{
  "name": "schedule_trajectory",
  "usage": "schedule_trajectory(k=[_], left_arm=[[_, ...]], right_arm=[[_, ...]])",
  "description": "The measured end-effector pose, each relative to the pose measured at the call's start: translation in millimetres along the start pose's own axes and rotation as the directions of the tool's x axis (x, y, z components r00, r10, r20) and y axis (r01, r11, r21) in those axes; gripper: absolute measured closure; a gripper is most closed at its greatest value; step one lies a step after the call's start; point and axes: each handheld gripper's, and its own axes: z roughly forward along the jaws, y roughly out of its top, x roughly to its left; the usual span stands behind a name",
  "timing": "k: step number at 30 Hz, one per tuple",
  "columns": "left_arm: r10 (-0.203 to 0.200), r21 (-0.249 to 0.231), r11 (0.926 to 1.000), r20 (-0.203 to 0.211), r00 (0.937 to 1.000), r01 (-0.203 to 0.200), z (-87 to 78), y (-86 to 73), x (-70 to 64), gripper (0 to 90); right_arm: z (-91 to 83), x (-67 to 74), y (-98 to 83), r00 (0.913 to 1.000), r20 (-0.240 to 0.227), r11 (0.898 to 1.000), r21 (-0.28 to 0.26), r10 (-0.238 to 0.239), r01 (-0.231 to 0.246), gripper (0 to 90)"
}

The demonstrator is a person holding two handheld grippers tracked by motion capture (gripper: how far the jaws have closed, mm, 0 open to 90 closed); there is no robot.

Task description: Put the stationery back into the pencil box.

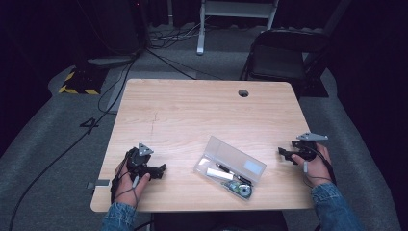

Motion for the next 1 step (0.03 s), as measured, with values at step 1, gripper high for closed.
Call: schedule_trajectory(k=[1], left_arm=[[0.0, 0.001, 1.0, 0.0, 1.0, 0.0, -0.1, 0.0, 0.0, 0.2]], right_arm=[[1.0, 0.9, -0.8, 1.0, -0.003, 1.0, -0.009, -0.003, 0.003, 22.4]])
